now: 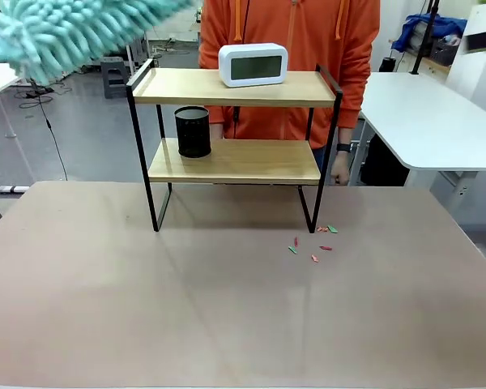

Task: Clean the shelf.
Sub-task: Hand the Duster back to the human.

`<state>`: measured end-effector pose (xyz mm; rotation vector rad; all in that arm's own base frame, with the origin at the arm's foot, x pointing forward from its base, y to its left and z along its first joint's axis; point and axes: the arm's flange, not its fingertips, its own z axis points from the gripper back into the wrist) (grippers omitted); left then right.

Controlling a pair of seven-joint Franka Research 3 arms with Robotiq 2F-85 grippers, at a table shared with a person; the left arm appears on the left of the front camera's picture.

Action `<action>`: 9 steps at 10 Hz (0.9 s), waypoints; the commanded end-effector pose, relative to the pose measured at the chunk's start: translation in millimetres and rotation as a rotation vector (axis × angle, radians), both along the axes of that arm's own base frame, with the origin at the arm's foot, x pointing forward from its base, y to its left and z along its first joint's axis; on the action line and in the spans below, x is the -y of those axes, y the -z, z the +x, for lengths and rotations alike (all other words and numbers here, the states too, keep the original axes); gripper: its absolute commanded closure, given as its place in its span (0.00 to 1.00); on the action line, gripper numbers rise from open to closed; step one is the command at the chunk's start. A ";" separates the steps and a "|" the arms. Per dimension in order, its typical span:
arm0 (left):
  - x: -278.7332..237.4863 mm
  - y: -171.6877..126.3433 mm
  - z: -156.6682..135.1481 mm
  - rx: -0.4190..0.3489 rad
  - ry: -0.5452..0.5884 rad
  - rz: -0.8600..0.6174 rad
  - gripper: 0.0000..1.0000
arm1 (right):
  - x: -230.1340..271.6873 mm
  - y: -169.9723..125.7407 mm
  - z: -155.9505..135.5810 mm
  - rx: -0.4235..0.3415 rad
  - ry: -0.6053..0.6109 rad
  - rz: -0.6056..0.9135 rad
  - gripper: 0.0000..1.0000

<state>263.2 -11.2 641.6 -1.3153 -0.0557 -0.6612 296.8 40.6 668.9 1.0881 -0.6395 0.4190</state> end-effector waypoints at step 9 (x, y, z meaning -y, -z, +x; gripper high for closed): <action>64.5 32.6 30.2 -0.224 0.496 0.212 0.88 | -29.9 15.8 34.8 -0.134 -0.144 -0.051 0.00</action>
